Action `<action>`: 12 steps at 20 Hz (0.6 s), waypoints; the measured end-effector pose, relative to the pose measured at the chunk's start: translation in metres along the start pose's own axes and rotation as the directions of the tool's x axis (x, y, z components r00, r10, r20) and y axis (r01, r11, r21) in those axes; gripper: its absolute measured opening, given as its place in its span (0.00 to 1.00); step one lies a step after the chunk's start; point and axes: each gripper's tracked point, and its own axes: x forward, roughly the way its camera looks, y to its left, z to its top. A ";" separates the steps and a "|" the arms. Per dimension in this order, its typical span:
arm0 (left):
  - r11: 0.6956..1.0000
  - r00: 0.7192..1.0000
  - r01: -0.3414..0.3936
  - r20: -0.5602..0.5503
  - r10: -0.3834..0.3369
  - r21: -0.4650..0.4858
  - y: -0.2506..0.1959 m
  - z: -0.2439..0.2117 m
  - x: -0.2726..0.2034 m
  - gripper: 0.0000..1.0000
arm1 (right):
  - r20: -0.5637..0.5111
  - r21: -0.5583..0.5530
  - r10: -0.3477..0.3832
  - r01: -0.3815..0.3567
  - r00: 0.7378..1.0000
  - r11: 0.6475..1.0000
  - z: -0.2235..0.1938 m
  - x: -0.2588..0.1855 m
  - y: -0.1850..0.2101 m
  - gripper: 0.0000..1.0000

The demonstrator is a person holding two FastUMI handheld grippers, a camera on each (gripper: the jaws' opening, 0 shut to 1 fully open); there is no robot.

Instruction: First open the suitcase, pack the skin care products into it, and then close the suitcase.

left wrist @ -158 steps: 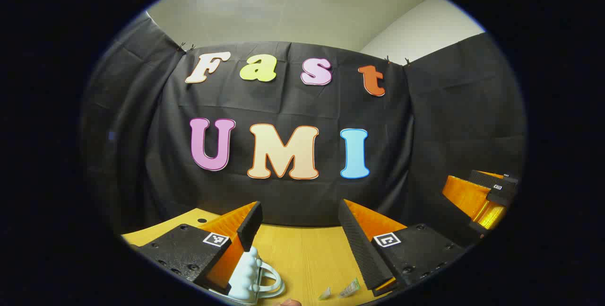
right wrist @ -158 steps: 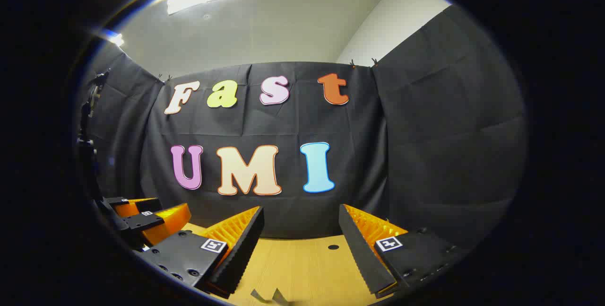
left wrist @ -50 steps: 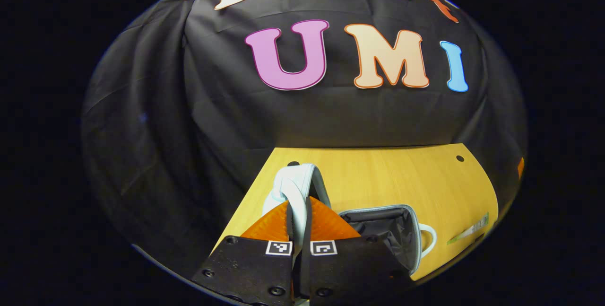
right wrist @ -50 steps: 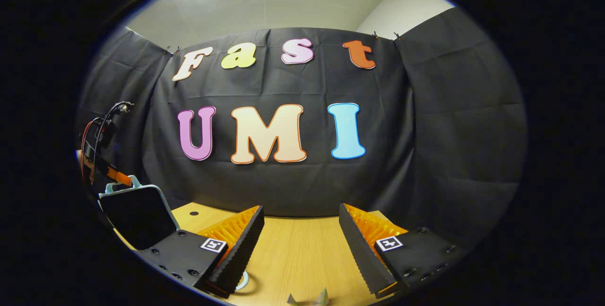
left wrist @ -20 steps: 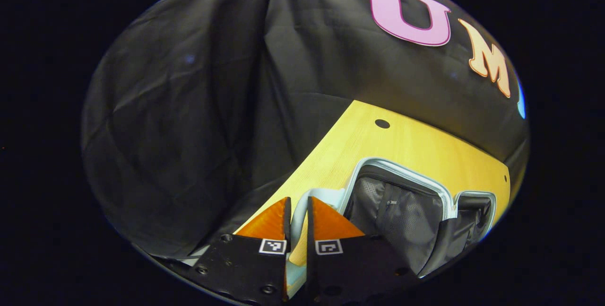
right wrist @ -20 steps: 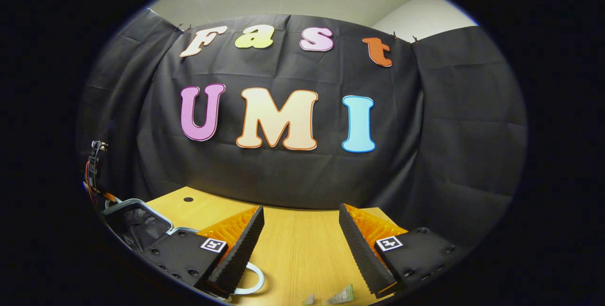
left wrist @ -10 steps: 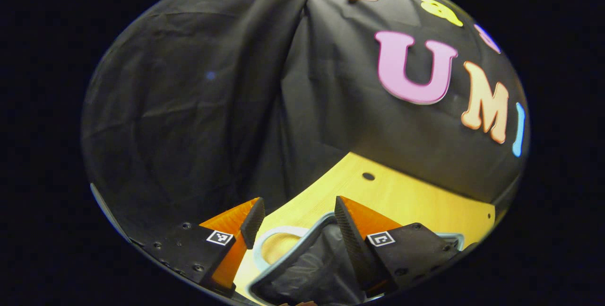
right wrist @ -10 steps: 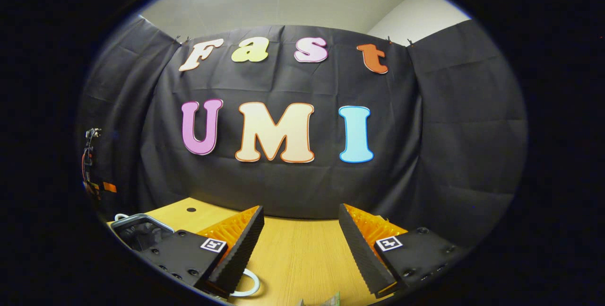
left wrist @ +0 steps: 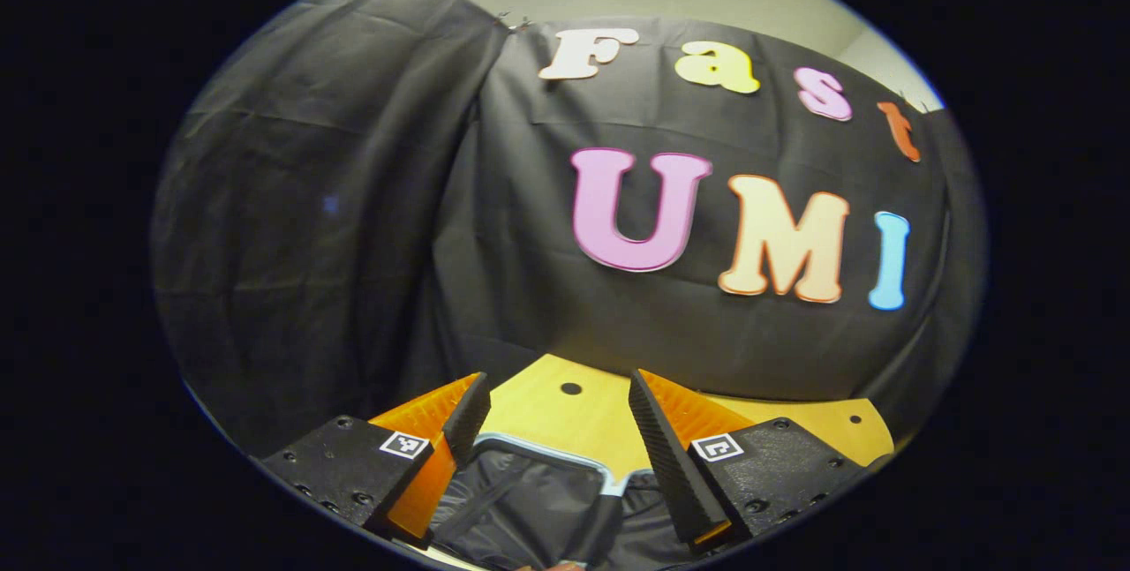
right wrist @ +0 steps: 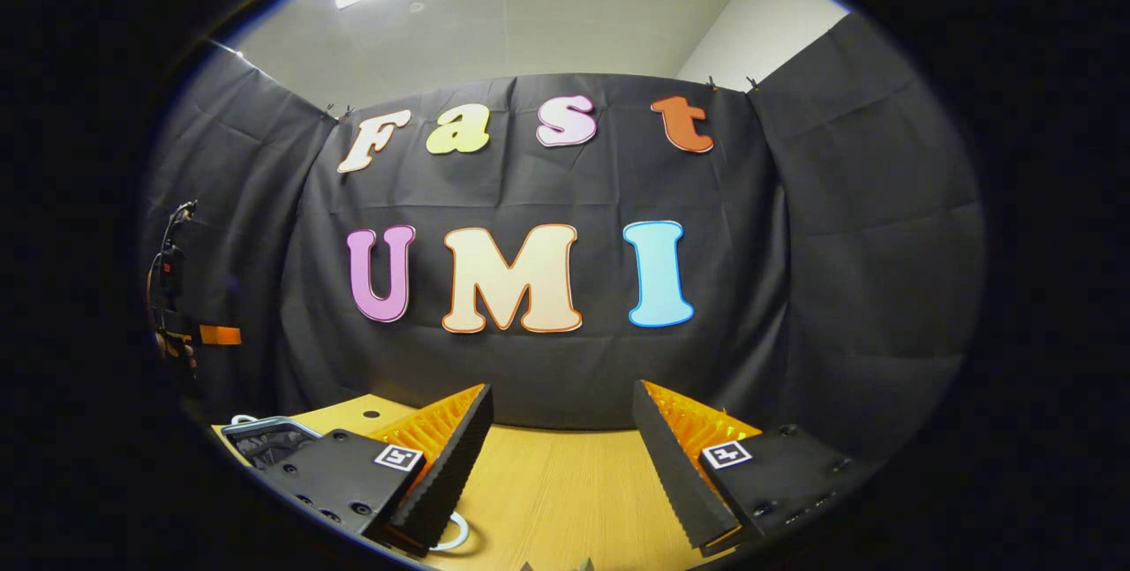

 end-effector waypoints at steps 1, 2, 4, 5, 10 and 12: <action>1.000 1.000 0.022 0.007 -0.022 0.016 -0.017 0.003 -0.006 0.89 | -0.003 0.004 -0.001 0.001 1.000 1.000 0.001 -0.003 -0.007 0.98; 0.999 0.999 0.045 0.018 -0.045 0.030 -0.033 0.005 -0.013 0.95 | -0.007 0.006 -0.002 0.002 1.000 1.000 0.001 -0.006 -0.013 0.98; 0.996 0.996 0.079 0.026 -0.080 0.044 -0.062 0.007 -0.027 0.95 | -0.005 0.002 0.007 -0.007 1.000 1.000 0.004 -0.010 -0.024 0.98; 0.994 0.995 0.098 0.025 -0.099 0.042 -0.078 0.006 -0.035 0.95 | 0.000 -0.002 0.013 -0.013 1.000 1.000 0.007 -0.013 -0.029 0.98; 0.977 0.978 0.210 0.004 -0.210 0.042 -0.158 -0.013 -0.059 0.92 | 0.023 -0.015 0.039 -0.038 0.999 0.999 0.013 -0.028 -0.054 0.98; 0.964 0.966 0.260 -0.003 -0.260 0.059 -0.190 -0.021 -0.070 0.92 | 0.023 -0.012 0.049 -0.049 0.999 0.999 0.013 -0.035 -0.064 0.98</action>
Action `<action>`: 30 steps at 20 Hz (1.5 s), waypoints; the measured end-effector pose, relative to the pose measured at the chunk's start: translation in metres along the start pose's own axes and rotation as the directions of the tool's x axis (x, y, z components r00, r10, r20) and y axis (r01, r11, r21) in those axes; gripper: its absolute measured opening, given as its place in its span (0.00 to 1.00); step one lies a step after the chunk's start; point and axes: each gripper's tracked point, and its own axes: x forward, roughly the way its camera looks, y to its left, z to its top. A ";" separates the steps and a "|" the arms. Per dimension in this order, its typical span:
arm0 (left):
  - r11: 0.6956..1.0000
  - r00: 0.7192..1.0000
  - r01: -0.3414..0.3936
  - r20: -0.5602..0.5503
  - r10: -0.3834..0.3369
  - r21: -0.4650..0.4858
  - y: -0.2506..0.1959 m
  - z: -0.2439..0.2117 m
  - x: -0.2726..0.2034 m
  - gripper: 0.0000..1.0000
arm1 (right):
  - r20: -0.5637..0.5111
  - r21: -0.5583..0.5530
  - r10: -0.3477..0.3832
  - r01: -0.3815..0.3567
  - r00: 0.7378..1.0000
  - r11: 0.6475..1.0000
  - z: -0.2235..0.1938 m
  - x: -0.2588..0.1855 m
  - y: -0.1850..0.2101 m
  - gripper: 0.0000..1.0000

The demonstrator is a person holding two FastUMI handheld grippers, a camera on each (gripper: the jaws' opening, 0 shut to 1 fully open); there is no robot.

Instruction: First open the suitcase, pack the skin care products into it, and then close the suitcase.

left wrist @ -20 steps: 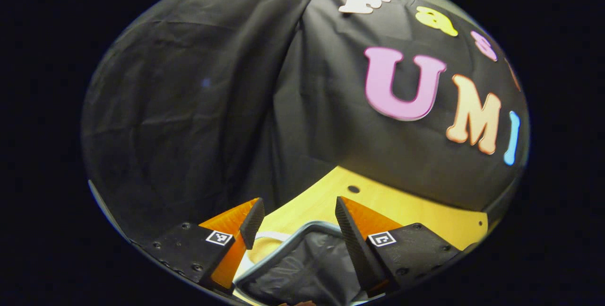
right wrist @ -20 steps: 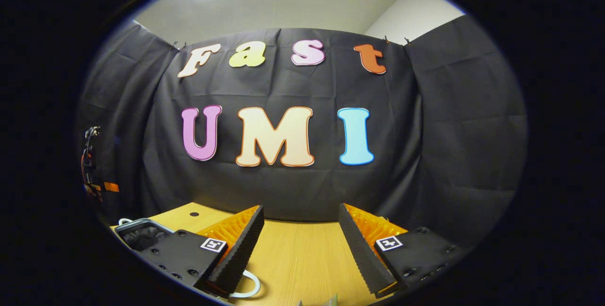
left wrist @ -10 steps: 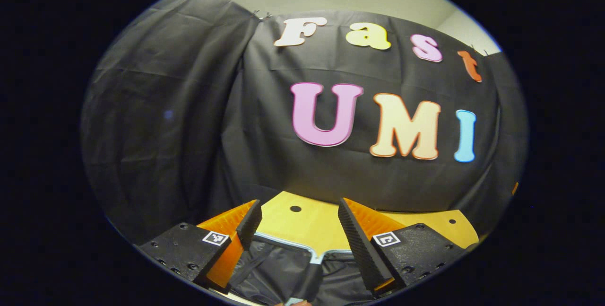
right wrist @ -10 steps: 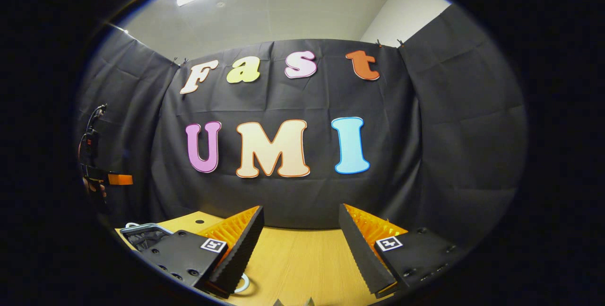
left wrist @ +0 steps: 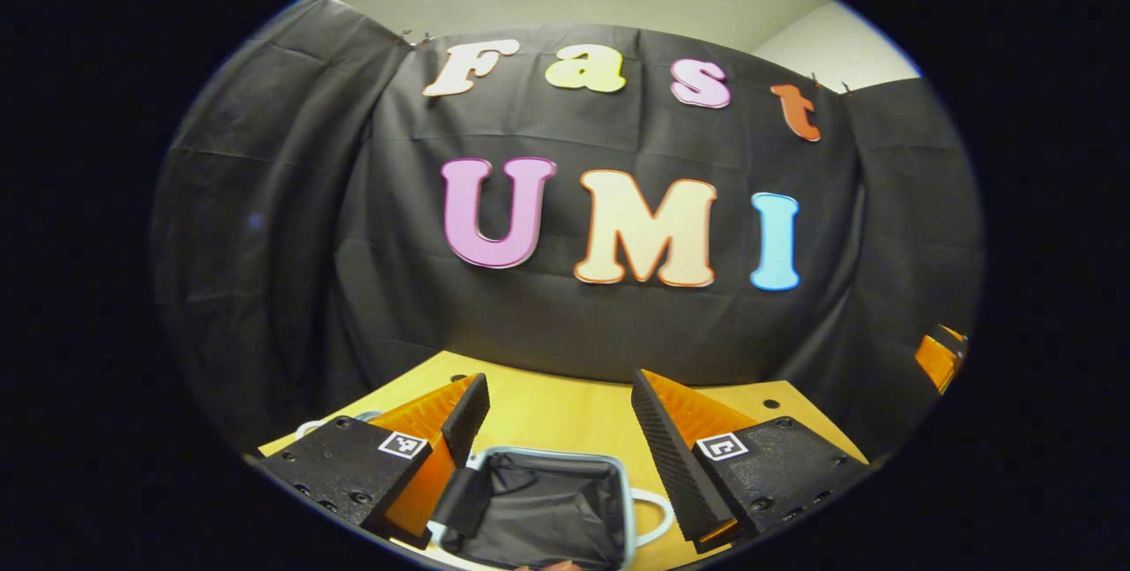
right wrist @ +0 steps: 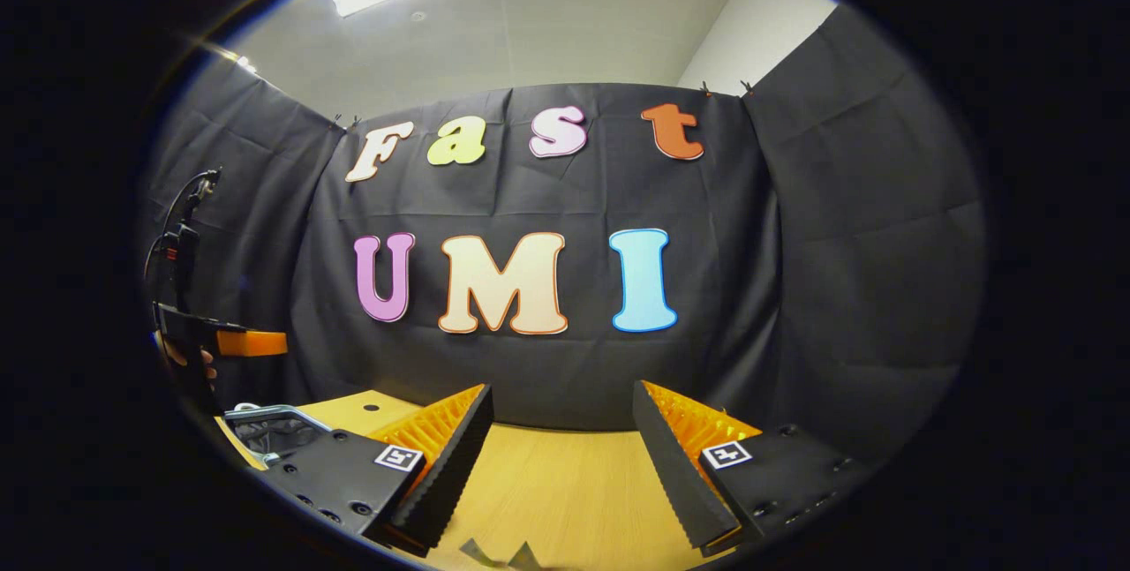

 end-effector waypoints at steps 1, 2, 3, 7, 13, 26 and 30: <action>1.000 1.000 0.021 0.003 -0.021 0.016 -0.015 -0.002 -0.001 0.94 | 0.011 0.004 0.004 -0.004 1.000 1.000 0.004 -0.004 -0.004 0.98; 0.999 0.999 0.044 0.000 -0.044 0.028 -0.031 -0.006 -0.003 0.95 | 0.022 0.006 0.002 -0.002 1.000 1.000 0.007 -0.007 -0.010 0.98; 0.997 0.998 0.070 -0.006 -0.070 0.033 -0.047 -0.011 -0.006 0.92 | 0.028 0.010 -0.003 0.003 1.000 1.000 0.006 -0.009 -0.016 0.98; 0.985 0.983 0.175 -0.052 -0.174 0.009 -0.101 -0.033 -0.033 0.95 | -0.011 0.023 -0.005 0.005 1.000 1.000 -0.010 -0.018 -0.027 0.98; 0.960 0.947 0.278 -0.161 -0.277 -0.018 -0.156 -0.086 -0.047 0.92 | -0.016 0.001 -0.001 0.001 1.000 1.000 -0.011 -0.027 -0.037 0.98; 0.925 0.822 0.375 -0.440 -0.362 -0.061 -0.213 -0.235 -0.064 0.84 | -0.076 -0.055 -0.005 0.001 0.997 0.998 -0.030 -0.041 -0.052 0.98; 0.926 0.782 0.363 -0.506 -0.365 -0.107 -0.217 -0.271 -0.061 0.77 | -0.095 -0.079 -0.020 0.013 0.995 0.997 -0.036 -0.047 -0.061 0.98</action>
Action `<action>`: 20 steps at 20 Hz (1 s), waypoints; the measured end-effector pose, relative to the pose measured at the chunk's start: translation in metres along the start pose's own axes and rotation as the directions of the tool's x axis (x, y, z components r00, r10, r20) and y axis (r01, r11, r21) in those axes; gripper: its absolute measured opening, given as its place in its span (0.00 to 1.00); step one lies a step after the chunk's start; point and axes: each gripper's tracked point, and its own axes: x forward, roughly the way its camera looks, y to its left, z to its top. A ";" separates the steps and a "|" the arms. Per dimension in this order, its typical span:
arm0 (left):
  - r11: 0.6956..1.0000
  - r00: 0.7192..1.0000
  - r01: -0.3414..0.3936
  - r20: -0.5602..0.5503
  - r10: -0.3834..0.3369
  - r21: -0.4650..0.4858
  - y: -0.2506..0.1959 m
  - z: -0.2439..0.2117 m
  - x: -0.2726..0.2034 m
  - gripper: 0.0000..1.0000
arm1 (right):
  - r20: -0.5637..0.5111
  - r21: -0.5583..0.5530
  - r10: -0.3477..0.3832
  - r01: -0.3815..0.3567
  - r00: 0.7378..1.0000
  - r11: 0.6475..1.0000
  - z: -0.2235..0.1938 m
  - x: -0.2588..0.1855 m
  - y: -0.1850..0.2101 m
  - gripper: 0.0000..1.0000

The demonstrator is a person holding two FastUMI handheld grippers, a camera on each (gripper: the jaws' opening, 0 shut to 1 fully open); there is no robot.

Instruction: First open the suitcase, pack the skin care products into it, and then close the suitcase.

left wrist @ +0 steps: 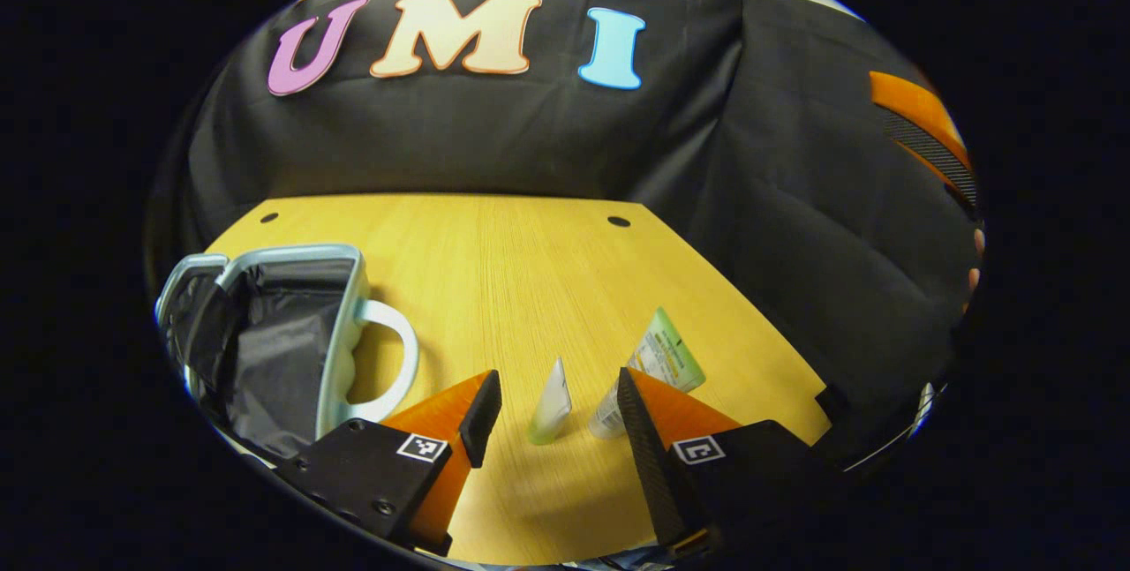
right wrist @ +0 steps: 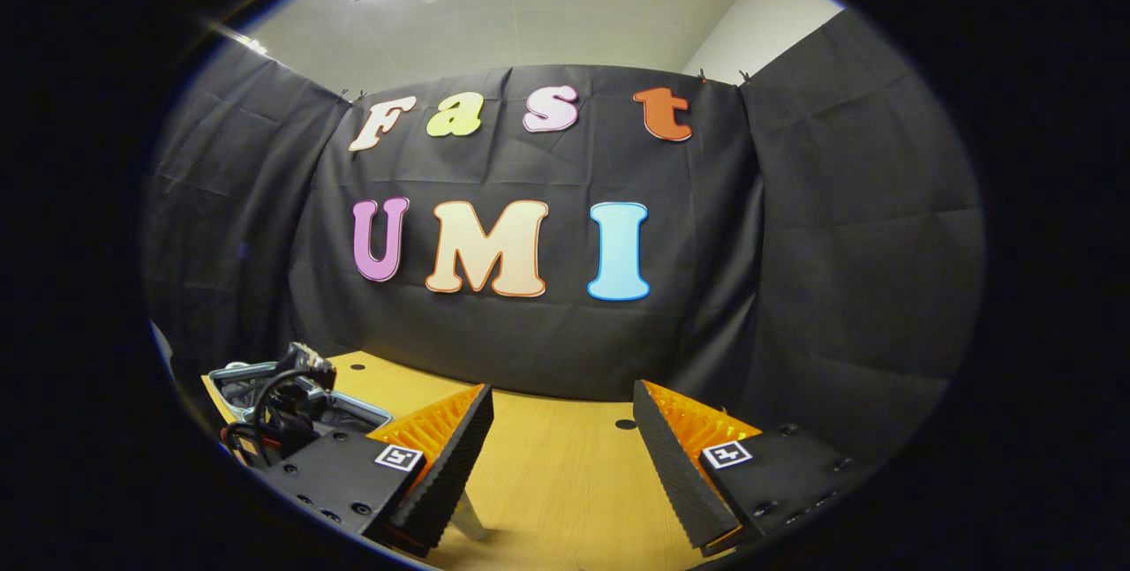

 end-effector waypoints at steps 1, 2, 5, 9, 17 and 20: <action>1.000 1.000 0.002 -0.020 -0.002 -0.011 0.000 -0.009 0.004 0.76 | -0.005 -0.004 0.000 0.000 1.000 1.000 -0.002 -0.001 -0.001 0.98; 1.000 0.999 0.003 -0.035 -0.004 -0.021 -0.001 -0.015 0.009 0.77 | -0.007 -0.007 -0.001 0.001 1.000 1.000 -0.003 -0.002 -0.001 0.99; 0.999 0.998 -0.006 -0.069 0.003 -0.038 0.002 -0.027 0.019 0.63 | -0.021 -0.016 0.004 -0.004 1.000 1.000 -0.010 -0.005 0.001 0.99; 0.998 0.996 -0.039 -0.086 0.034 -0.056 0.010 -0.036 0.027 0.34 | -0.051 -0.015 0.056 -0.057 0.997 0.998 -0.030 -0.008 0.017 0.99; 0.999 0.999 -0.009 -0.040 0.008 -0.040 0.010 0.005 0.001 0.13 | -0.154 -0.018 0.201 -0.207 0.967 0.978 -0.101 -0.003 0.072 1.00; 1.000 1.000 -0.022 0.002 0.022 -0.014 0.014 0.028 -0.023 0.12 | -0.209 -0.008 0.248 -0.255 0.946 0.967 -0.133 0.001 0.093 1.00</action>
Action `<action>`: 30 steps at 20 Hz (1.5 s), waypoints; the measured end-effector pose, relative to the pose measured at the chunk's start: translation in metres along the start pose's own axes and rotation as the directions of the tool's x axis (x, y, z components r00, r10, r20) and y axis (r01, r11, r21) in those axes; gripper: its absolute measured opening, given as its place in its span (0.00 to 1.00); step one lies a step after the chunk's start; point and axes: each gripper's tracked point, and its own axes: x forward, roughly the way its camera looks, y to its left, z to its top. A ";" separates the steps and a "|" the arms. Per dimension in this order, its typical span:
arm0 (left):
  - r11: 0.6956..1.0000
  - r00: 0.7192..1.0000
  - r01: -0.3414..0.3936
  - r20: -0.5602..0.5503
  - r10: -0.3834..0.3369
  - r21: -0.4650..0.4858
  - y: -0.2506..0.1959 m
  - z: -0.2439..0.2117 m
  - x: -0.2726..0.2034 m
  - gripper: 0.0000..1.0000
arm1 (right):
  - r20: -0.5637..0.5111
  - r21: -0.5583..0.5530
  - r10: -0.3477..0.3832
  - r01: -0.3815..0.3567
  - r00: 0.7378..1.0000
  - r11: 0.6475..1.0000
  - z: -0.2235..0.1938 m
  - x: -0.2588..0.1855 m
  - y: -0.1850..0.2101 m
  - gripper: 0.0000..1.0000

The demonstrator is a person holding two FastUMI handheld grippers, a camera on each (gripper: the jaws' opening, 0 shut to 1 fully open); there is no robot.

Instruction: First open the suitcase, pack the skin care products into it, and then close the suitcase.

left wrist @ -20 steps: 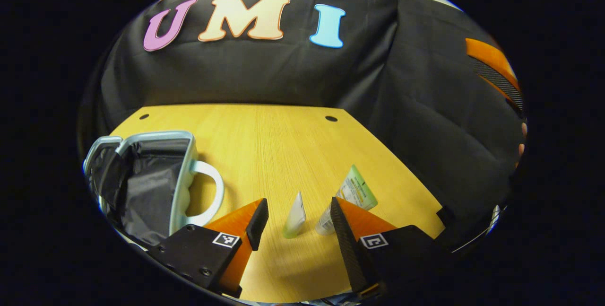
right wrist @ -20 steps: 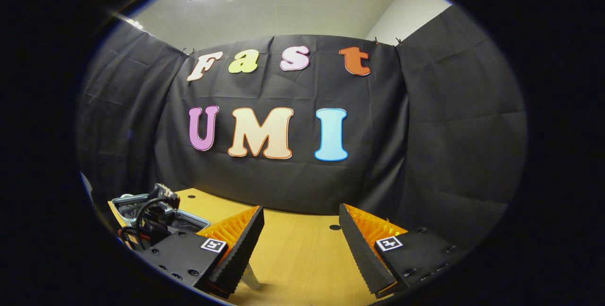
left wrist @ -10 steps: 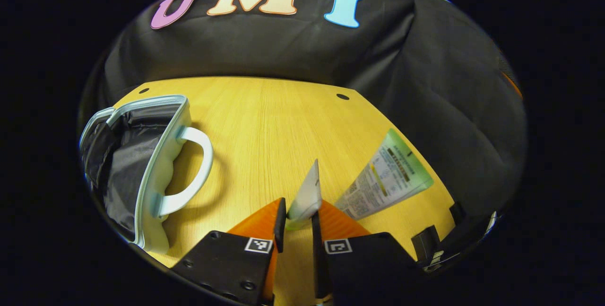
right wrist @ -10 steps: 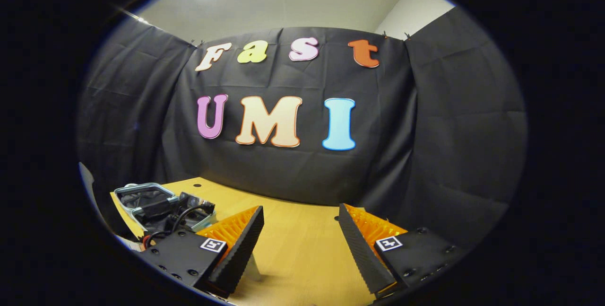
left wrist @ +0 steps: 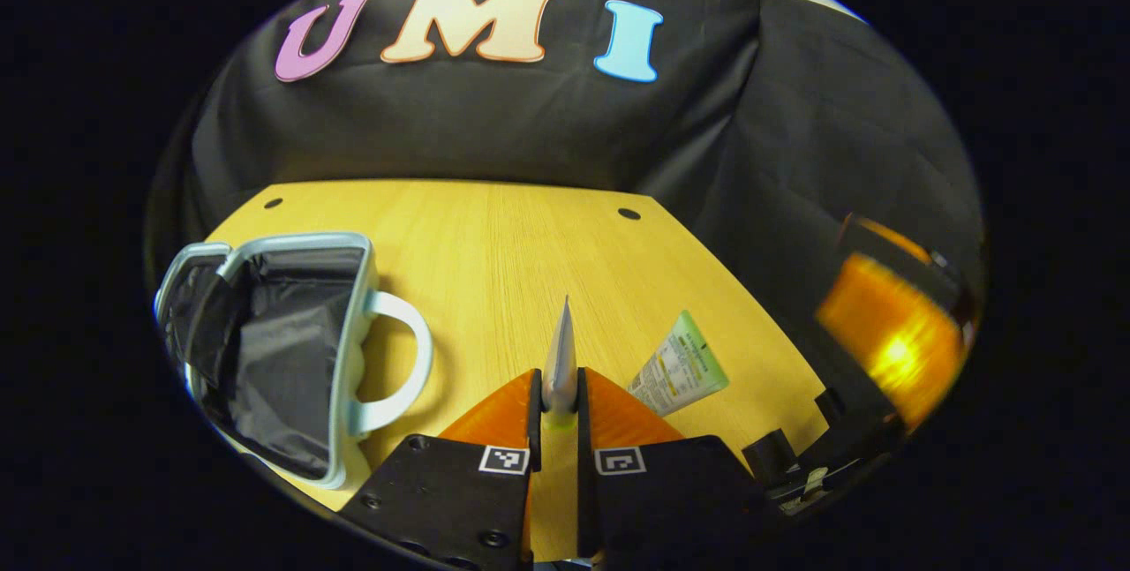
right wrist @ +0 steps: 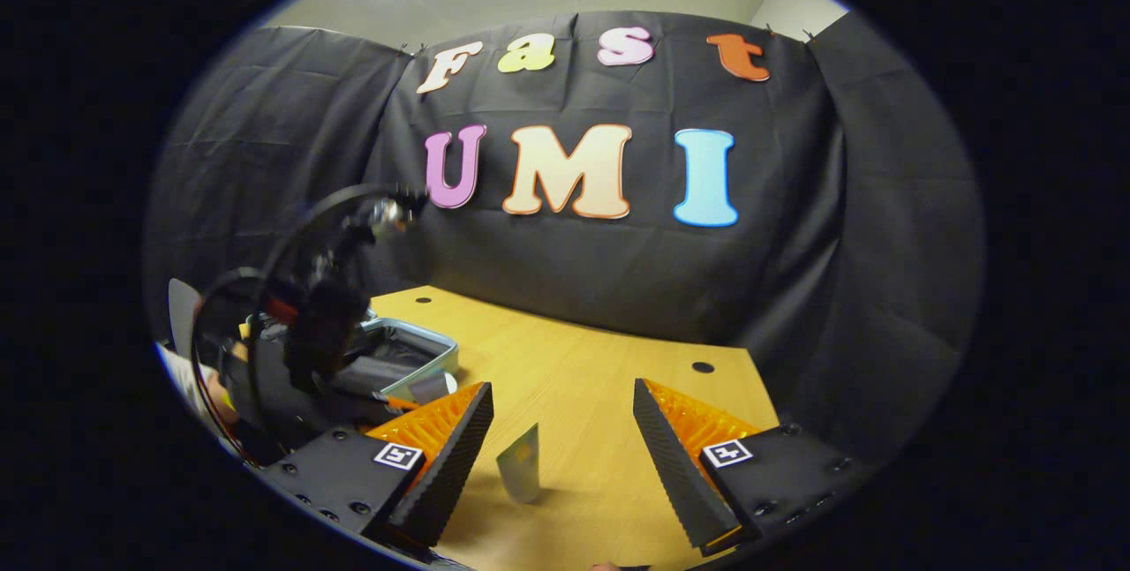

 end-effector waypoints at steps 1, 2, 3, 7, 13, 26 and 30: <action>1.000 1.000 -0.006 0.016 0.006 0.001 0.003 0.008 -0.008 0.12 | -0.020 0.003 0.016 -0.016 1.000 1.000 -0.011 0.003 0.006 1.00; 1.000 1.000 -0.018 0.025 0.018 -0.001 0.006 0.012 -0.016 0.12 | -0.038 0.009 0.029 -0.029 0.999 1.000 -0.021 0.008 0.011 1.00; 1.000 0.999 -0.028 0.034 0.028 -0.002 0.010 0.017 -0.024 0.12 | -0.055 0.015 0.037 -0.036 0.998 0.999 -0.032 0.012 0.014 0.99; 0.997 0.994 -0.082 0.072 0.083 -0.012 0.023 0.031 -0.055 0.12 | -0.145 0.041 0.056 -0.050 0.988 0.998 -0.078 0.027 0.024 0.99; 0.986 0.984 -0.159 0.073 0.163 -0.050 0.043 0.029 -0.094 0.13 | -0.291 0.095 0.060 -0.033 0.955 0.995 -0.145 0.044 0.024 0.99; 0.950 0.957 -0.285 0.020 0.290 -0.132 0.105 0.012 -0.120 0.13 | -0.317 0.088 0.071 -0.045 0.946 0.995 -0.142 0.058 0.034 0.14; 0.939 0.946 -0.325 -0.045 0.322 -0.109 0.146 0.006 -0.115 0.13 | -0.316 0.116 0.080 -0.045 0.945 0.992 -0.115 0.061 0.044 0.17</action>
